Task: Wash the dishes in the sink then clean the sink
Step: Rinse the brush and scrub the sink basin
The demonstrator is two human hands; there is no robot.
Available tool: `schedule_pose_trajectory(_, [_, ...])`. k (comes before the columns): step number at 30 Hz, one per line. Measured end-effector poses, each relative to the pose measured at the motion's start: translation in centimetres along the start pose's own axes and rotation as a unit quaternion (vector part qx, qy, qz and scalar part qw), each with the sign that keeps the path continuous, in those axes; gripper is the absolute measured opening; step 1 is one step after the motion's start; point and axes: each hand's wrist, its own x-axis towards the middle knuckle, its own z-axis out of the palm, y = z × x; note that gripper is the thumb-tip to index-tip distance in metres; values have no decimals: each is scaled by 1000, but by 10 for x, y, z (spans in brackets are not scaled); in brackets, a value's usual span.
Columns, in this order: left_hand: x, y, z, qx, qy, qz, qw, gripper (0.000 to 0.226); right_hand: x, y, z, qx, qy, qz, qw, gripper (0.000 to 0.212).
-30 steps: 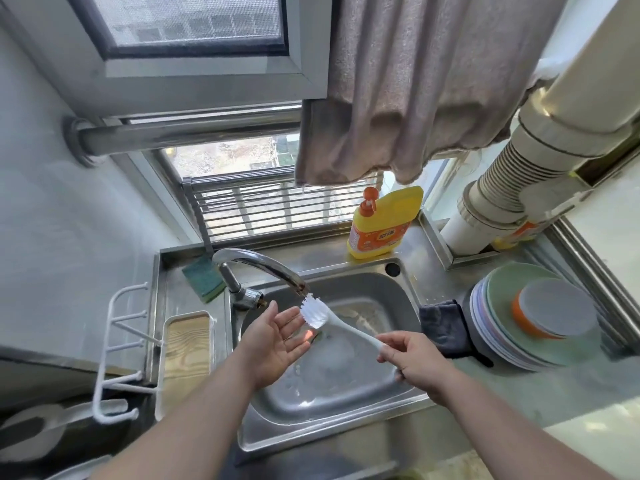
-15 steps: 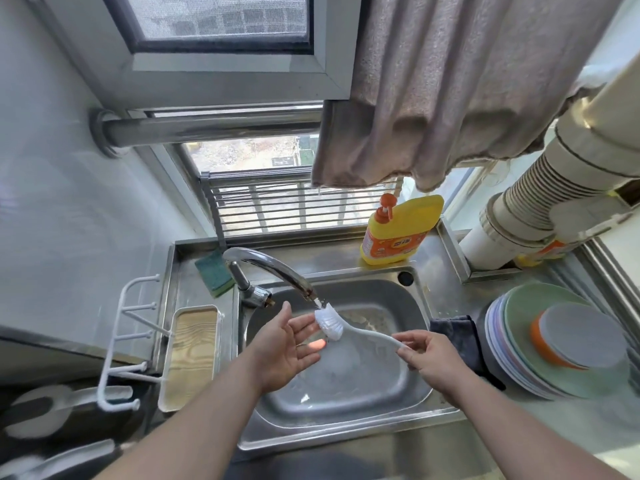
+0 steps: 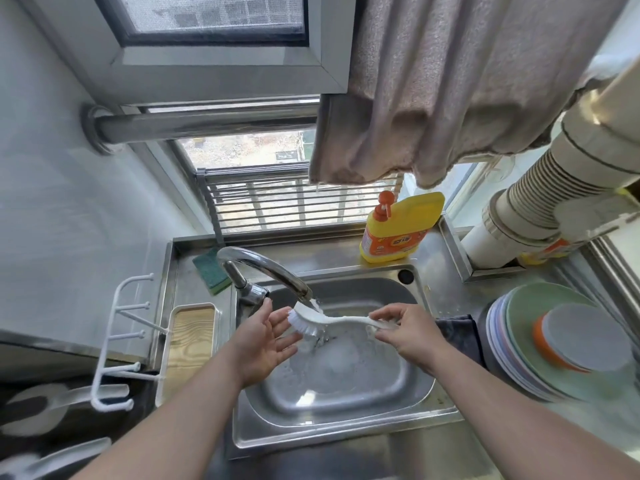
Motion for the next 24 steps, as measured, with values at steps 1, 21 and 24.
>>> schedule_pose_trajectory(1, [-1,-1,-1,7,6,0,1000,62,0,0,1,-8,4,-4,1000,30])
schedule_pose_trajectory(21, [-1,-15,33,54,64,57,995,25,-27,1,-11,2,11,13,1000,27])
schedule_pose_trajectory(24, [-3,-7,26,53,63,99,992,34,-22,-8,6,20,12,8,1000,24])
